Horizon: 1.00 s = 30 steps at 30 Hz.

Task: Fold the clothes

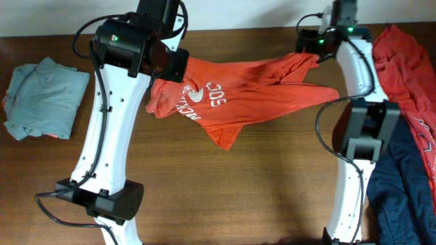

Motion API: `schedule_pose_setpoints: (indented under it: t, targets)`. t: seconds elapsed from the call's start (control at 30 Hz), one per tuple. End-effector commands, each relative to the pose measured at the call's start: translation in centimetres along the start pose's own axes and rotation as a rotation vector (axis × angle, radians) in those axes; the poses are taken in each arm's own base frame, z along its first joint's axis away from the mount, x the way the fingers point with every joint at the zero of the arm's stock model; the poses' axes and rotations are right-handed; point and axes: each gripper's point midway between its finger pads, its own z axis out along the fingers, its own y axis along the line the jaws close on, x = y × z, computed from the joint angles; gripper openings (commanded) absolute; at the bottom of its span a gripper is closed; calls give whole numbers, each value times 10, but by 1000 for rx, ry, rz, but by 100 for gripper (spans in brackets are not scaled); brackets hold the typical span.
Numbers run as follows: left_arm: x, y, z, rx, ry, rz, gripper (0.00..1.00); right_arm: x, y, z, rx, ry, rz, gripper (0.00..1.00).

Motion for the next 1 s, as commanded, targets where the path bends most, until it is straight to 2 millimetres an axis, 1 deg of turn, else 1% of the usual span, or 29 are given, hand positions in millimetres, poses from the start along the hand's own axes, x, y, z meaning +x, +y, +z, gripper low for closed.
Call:
schedule_pose_setpoints:
  t: [0.0,0.07,0.2,0.3,0.4,0.47,0.57,0.6,0.63,0.73,0.97]
  targets:
    - [-3,-2,-12,13,-31,-15,1,12,4,25,37,16,4,100]
    - [-3,-2,-12,12,-31,-15,1,13,0,32,57,10,26,97]
    - [-3,-2,-12,12,-31,-15,1,8,-5,34,72,-18,82,96]
    - [-3,-2,-10,12,-31,-15,1,-1,2,34,32,-50,92,95]
    - [-3,-2,-7,12,-27,-14,1,-6,3,34,28,-70,126,91]
    - [-2,-2,-1,6,-16,-13,1,-7,-2,34,51,-77,165,86]
    - [-1,4,3,-30,-9,-12,1,-9,-12,33,68,-90,215,81]
    - [-1,7,3,-49,-11,-13,1,-11,-19,31,69,-94,242,75]
    - [-2,7,3,-49,-13,-13,1,-11,-20,31,68,-94,249,73]
    - [-4,7,3,-49,-21,-15,1,-9,-22,31,71,-86,252,67]
    - [-7,7,3,-49,-36,-17,1,13,-26,45,87,-15,259,67]
